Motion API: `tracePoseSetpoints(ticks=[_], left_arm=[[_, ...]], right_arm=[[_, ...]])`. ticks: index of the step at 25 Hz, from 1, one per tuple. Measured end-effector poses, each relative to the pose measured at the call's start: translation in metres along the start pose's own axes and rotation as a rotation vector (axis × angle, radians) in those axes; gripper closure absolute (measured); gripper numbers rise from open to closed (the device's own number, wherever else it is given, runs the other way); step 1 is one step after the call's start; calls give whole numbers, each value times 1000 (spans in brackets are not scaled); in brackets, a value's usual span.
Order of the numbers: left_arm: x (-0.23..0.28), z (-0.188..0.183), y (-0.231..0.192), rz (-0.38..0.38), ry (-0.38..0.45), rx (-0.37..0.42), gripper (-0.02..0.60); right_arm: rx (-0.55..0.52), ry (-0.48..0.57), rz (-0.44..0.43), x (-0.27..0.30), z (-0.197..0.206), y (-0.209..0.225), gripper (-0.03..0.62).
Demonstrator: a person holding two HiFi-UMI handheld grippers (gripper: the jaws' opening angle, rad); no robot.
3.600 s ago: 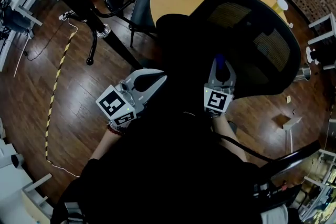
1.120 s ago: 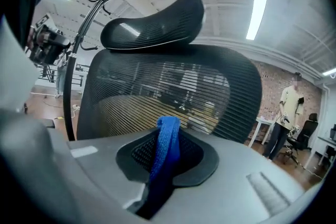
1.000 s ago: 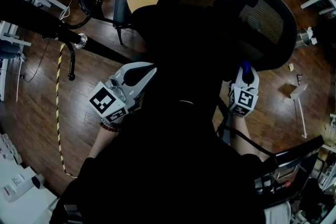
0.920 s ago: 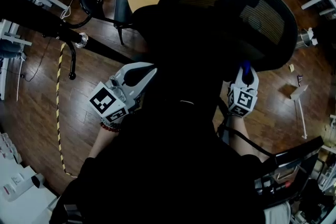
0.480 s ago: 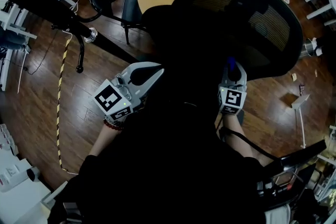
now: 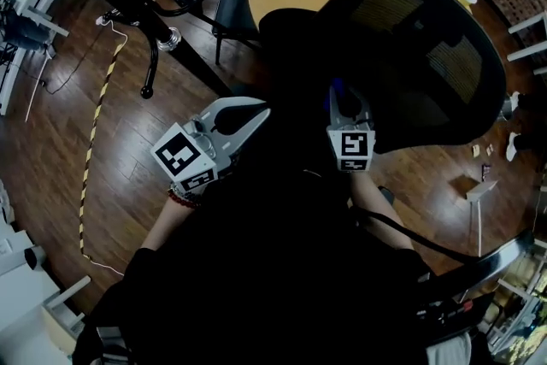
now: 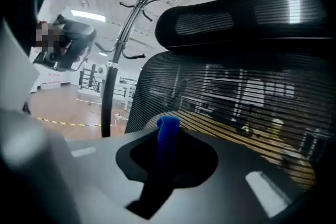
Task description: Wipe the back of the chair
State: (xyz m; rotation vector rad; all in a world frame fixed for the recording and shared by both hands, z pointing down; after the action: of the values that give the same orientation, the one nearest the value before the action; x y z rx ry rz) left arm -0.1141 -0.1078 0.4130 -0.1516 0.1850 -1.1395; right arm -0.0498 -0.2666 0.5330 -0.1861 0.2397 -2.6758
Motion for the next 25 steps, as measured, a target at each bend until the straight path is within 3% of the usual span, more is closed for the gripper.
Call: tracePoseSetpoints(ticks=[7,18,25], left_arm=[[-10,-5,-3,-34,31,11,575],[-52,-17,-18,-123,55,30,575],[-57,-15,-16,-112,60,21,575]], right_arm=[[65,-25,-151,54,-5,-55,554],[125,-82,-199,101,-9,-109,554],[158,-87,-246,107,-19,-125,554]])
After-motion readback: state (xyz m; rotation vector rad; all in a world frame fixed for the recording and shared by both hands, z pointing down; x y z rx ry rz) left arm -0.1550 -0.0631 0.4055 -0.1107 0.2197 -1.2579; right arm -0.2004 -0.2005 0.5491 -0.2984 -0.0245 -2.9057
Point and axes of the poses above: the fingertips, and each gripper's own axes: x forward along the fingers, y to its right, z out of its underside, the point moved 1 cm from there along -x, backward along the fingers, and after that the axes turned 8 degrees about y, right-handed, at the moved point
